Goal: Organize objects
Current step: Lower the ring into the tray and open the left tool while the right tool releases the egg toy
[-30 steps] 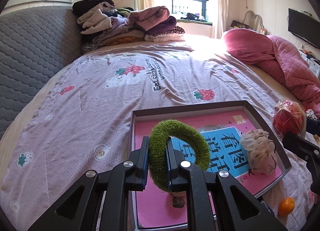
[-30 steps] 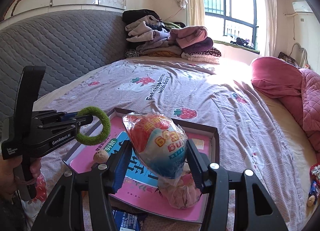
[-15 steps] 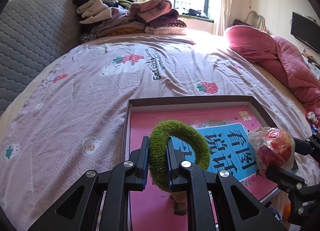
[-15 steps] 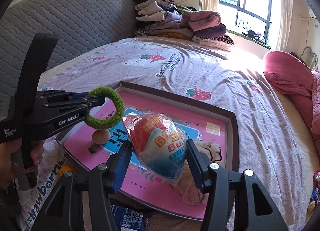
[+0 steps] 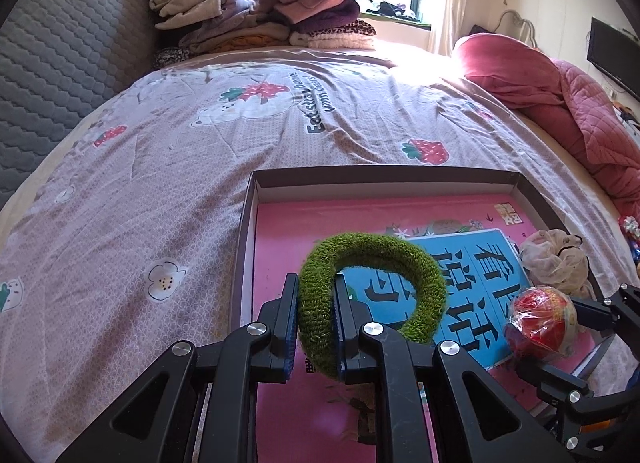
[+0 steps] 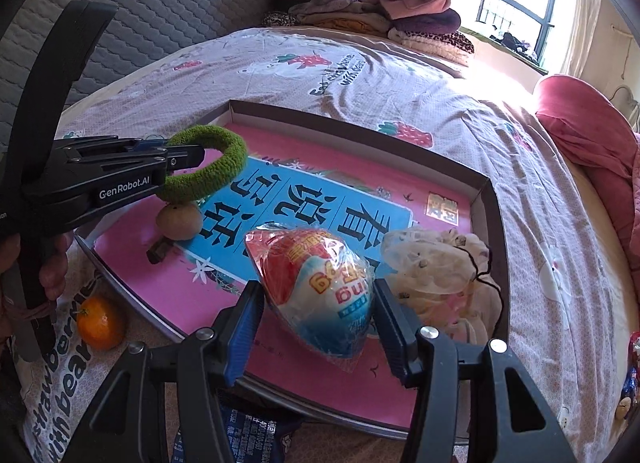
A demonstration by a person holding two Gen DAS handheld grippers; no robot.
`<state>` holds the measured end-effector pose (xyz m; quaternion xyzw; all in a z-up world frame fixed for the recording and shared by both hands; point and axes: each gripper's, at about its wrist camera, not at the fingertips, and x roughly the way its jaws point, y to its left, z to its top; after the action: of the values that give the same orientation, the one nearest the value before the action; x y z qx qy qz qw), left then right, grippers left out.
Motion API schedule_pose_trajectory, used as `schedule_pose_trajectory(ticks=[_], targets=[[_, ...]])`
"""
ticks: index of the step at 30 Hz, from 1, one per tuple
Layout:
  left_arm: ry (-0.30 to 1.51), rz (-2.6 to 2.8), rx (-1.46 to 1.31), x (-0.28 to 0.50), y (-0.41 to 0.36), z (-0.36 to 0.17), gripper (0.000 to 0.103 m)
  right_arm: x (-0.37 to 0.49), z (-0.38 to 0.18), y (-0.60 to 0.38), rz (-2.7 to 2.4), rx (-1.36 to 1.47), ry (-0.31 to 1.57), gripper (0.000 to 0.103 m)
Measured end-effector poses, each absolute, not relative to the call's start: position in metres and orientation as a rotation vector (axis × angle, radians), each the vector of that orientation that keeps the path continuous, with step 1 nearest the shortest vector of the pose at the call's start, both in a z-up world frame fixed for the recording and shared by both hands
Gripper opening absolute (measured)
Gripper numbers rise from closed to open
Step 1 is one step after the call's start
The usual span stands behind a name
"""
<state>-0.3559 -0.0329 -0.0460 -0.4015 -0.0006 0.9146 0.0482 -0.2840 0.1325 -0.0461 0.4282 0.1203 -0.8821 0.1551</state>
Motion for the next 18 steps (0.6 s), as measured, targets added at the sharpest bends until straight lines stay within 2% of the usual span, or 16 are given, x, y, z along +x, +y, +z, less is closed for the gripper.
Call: schedule_pose_trajectory(ticks=[18], targets=[[0.037, 2.749, -1.323, -0.360, -0.030, -0.061, 0.017, -0.281, -0.046, 0.122, -2.556, 1.197, 0.442, 0.055]])
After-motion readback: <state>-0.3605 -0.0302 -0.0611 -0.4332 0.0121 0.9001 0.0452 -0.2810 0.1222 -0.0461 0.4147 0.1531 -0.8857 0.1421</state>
